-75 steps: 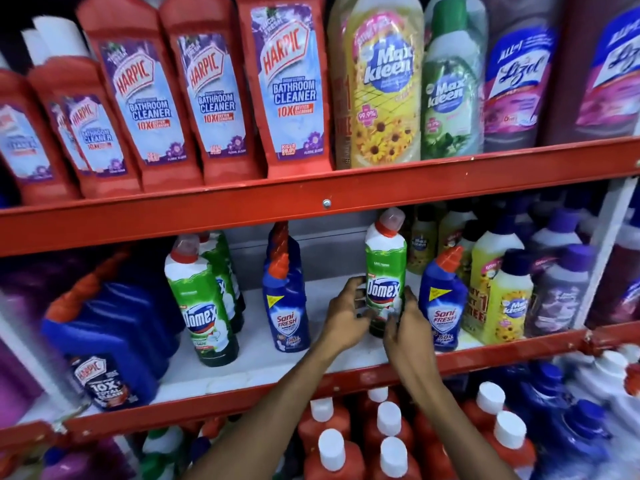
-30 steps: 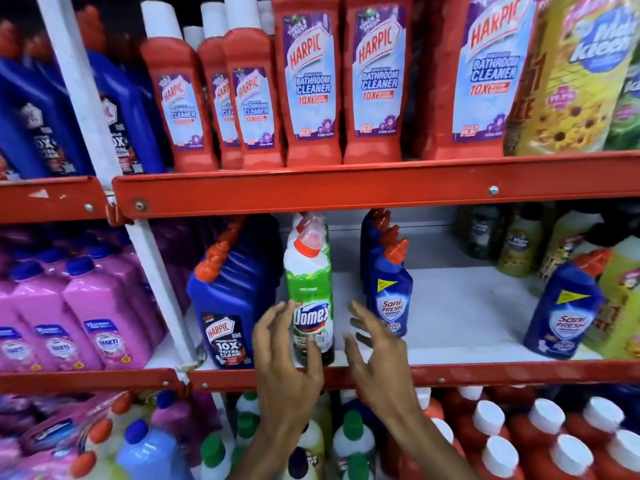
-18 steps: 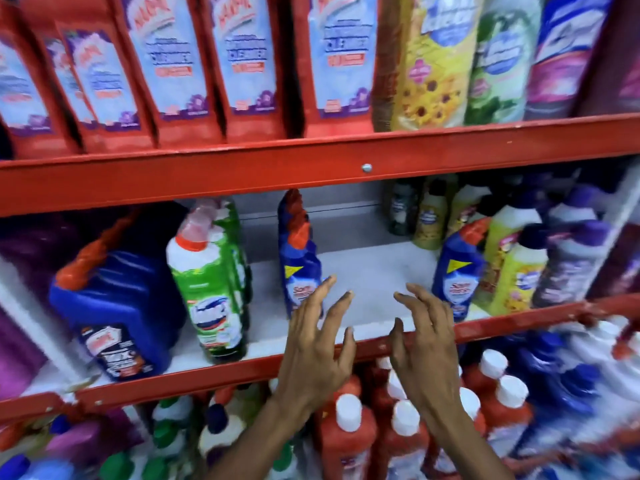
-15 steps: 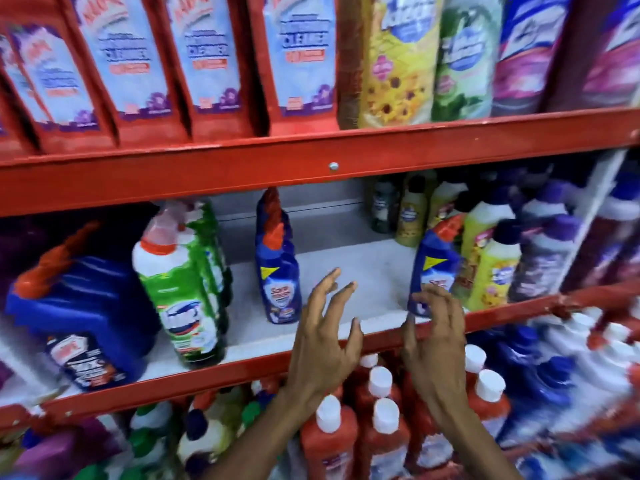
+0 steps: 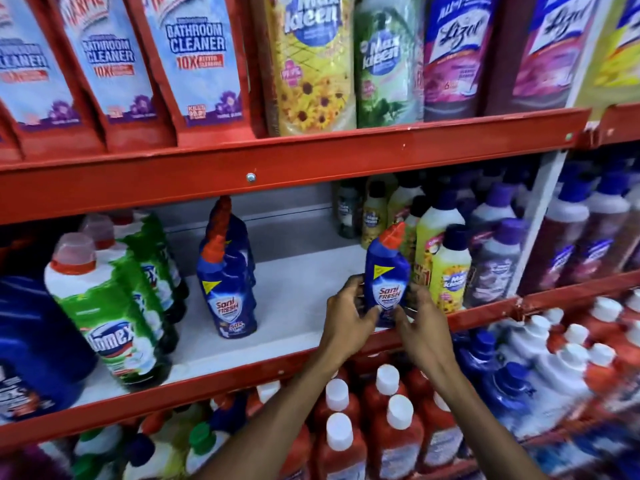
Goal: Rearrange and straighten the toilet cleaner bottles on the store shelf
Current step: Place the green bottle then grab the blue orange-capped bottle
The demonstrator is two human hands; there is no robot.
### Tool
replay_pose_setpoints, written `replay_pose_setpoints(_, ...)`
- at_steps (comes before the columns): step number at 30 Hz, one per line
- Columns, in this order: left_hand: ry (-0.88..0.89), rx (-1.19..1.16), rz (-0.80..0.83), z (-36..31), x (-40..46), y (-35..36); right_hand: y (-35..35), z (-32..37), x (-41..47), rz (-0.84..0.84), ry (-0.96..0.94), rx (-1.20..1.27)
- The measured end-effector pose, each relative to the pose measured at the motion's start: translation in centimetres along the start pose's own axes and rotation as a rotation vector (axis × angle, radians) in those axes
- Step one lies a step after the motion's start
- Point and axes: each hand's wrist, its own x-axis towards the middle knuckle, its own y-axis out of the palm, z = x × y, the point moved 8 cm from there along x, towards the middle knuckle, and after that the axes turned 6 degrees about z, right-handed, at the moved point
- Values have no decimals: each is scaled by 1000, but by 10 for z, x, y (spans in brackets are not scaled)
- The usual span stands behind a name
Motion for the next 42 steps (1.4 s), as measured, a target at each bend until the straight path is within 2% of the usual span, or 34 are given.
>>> replay_pose_setpoints(5, -11, -46, -73, 1, -19, -22, 12, 14, -7, 37, -22, 17)
replay_pose_setpoints(11, 46, -83, -248, 9, -71, -100, 65, 69, -32, 145, -80, 165)
replay_pose_setpoints(18, -26, 56, -429, 32, -123, -184, 140, 124, -54, 288, -173, 224)
replay_pose_setpoints(23, -88, 93, -474, 56, -139, -212, 180, 134, -61, 356, -175, 185)
replay_pose_setpoints(31, -98, 146, -418, 74, -139, -215, 195, 124, -63, 365, -118, 192)
replay_pose_setpoints(35, -176, -48, -374, 83, -140, -207, 190, 112, -64, 321, 12, 346)
replay_pose_setpoints(38, -216, -314, -329, 82, -131, -195, 196, 115, -60, 419, 112, 453)
replay_pose_setpoints(42, -196, -508, -296, 70, -118, -183, 211, 120, -54, 502, 116, 510)
